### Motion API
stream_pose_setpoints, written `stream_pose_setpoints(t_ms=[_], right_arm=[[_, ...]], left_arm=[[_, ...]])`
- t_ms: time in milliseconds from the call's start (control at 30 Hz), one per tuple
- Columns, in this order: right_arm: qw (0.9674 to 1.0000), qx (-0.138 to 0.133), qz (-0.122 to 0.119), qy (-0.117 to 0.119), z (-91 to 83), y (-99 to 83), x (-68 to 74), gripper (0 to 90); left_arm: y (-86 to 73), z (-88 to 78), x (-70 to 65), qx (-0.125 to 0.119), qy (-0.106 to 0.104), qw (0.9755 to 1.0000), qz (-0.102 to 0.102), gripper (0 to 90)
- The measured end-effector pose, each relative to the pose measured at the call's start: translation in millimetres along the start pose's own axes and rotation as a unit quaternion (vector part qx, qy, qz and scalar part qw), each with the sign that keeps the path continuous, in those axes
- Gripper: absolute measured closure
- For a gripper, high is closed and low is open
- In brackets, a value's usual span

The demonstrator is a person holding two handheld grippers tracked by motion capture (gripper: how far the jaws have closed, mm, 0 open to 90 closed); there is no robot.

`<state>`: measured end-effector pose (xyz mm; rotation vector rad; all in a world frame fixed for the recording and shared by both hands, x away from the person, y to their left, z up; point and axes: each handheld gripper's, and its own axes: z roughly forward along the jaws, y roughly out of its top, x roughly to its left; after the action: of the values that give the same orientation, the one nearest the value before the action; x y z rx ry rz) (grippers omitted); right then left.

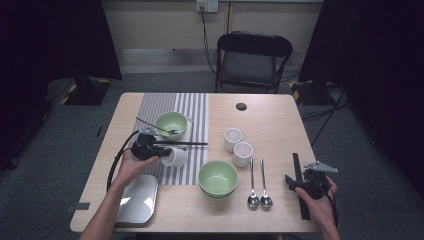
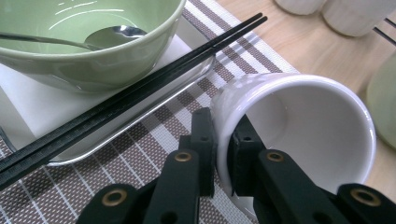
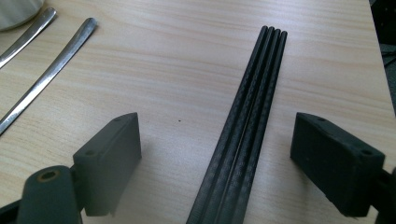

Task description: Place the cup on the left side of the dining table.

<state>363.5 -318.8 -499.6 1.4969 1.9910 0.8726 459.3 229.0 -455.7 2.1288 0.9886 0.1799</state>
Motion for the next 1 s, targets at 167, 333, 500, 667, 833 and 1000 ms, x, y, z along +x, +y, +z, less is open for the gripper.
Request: stream_pose_setpoints(t_ms=[167, 333, 500, 667, 833, 1000], right_arm=[[1.0, 0.0, -0.001, 0.001, -0.1, 0.0, -0.1, 15.3], [1.0, 0.0, 0.0, 0.0, 0.0, 0.0, 0.0, 15.3], [1.0, 0.0, 0.0, 0.0, 0.0, 0.0, 0.0, 15.3], [1.0, 0.0, 0.0, 0.0, 0.0, 0.0, 0.0, 15.3], [1.0, 0.0, 0.0, 0.0, 0.0, -0.1, 0.0, 15.3], [1.0, 0.0, 0.0, 0.0, 0.0, 0.0, 0.0, 15.3]], left_arm=[[0.5, 0.3, 1.4, -0.007, -0.007, 0.9999, -0.004, 82.2], [3.3, 1.3, -0.8, -0.024, -0.01, 0.9997, -0.006, 80.2], [9.2, 0.3, -3.2, -0.038, -0.023, 0.999, -0.006, 78.7], [13.1, 5.0, -6.0, -0.041, -0.022, 0.9988, -0.012, 76.2], [16.6, 7.9, -7.1, -0.044, -0.022, 0.9987, -0.01, 74.4], [15.3, 9.0, -5.0, -0.048, -0.033, 0.9981, -0.018, 72.9]])
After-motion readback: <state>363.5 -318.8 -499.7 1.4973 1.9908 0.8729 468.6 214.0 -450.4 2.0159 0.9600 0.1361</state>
